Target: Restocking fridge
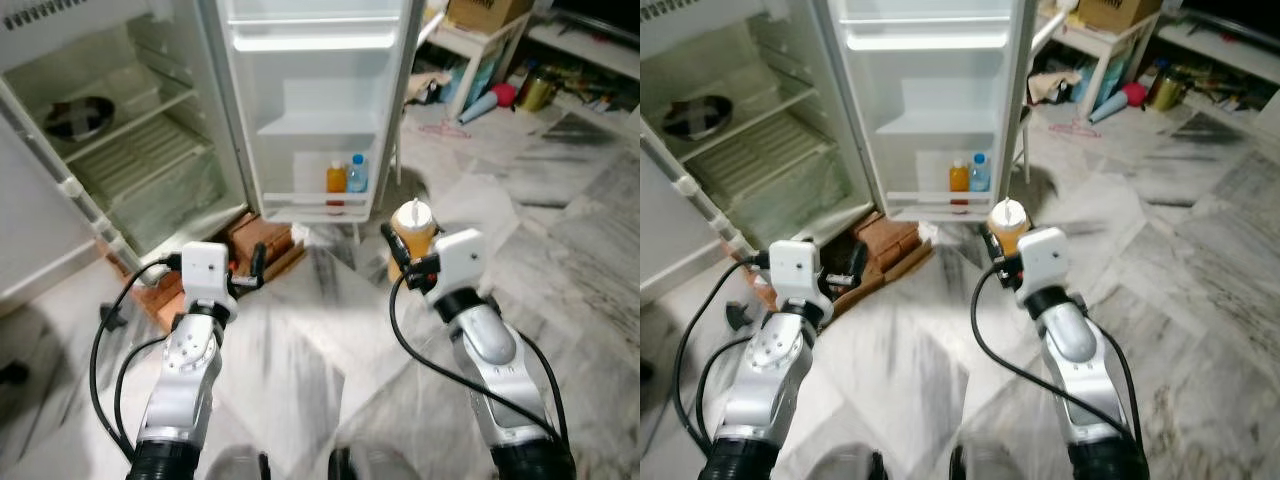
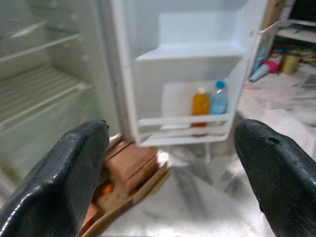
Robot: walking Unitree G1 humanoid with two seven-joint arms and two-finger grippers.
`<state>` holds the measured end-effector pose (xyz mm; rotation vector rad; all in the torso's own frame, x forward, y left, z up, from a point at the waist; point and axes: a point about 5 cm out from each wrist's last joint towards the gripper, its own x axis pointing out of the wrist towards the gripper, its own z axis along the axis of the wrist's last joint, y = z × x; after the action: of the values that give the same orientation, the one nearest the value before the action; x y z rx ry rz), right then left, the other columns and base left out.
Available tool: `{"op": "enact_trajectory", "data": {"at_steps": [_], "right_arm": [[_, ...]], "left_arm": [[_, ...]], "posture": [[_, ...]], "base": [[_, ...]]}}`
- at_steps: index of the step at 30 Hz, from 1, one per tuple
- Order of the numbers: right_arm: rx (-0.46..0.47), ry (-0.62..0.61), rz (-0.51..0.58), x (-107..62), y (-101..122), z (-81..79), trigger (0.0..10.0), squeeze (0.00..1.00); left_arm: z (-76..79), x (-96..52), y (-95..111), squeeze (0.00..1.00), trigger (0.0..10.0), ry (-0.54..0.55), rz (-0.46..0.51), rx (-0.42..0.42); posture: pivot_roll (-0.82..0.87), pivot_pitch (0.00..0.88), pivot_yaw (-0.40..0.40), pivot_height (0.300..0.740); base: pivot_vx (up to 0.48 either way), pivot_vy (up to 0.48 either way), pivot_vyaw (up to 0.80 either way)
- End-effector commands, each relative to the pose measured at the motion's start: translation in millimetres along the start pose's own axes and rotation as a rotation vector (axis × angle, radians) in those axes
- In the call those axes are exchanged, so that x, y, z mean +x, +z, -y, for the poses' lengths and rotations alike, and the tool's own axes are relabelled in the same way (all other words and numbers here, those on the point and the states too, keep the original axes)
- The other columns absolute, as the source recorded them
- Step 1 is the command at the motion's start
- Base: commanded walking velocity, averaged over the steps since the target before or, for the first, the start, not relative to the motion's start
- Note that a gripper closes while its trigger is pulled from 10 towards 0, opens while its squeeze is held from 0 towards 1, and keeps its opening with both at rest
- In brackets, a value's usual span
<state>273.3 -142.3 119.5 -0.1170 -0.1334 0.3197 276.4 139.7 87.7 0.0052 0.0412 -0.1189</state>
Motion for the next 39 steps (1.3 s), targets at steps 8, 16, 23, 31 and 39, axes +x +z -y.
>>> {"op": "enact_trajectory", "data": {"at_steps": [8, 16, 23, 31, 39], "right_arm": [[-0.003, 0.020, 0.016, 2.8, 2.6, -6.2, 10.0, 0.00], [-0.008, 0.022, 0.009, 2.8, 0.8, -6.6, 10.0, 0.00], [-0.016, 0.019, 0.009, 3.2, 0.4, -6.3, 10.0, 0.00], [-0.071, -0.079, -0.035, -9.5, -15.3, 11.2, 10.0, 0.00], [-0.099, -0.080, -0.045, -6.8, -20.5, 6.0, 10.0, 0.00]], "left_arm": [[-8.7, 0.4, -0.4, 0.00, 10.0, 0.032, -0.015, 0.010], [-8.5, 1.4, -0.2, 0.00, 10.0, 0.036, -0.019, 0.008], [-7.2, 3.2, 3.9, 0.00, 10.0, 0.030, 0.001, 0.024], [-16.2, -10.8, -6.5, 0.00, 10.0, 0.046, -0.029, 0.055], [-24.4, -13.2, -13.8, 0.00, 10.0, 0.078, -0.069, 0.092]], "posture": [[-0.01, 0.114, -0.015, 0.740], [-0.01, 0.115, -0.015, 0.740], [-0.01, 0.113, -0.015, 0.740], [0.01, 0.090, -0.022, 0.740], [0.02, 0.092, -0.015, 0.740]], "base": [[0.398, 0.180, 0.00], [0.323, 0.355, 0.00], [0.306, 0.369, 0.00], [0.356, 0.318, 0.00], [0.378, 0.296, 0.00]]}}
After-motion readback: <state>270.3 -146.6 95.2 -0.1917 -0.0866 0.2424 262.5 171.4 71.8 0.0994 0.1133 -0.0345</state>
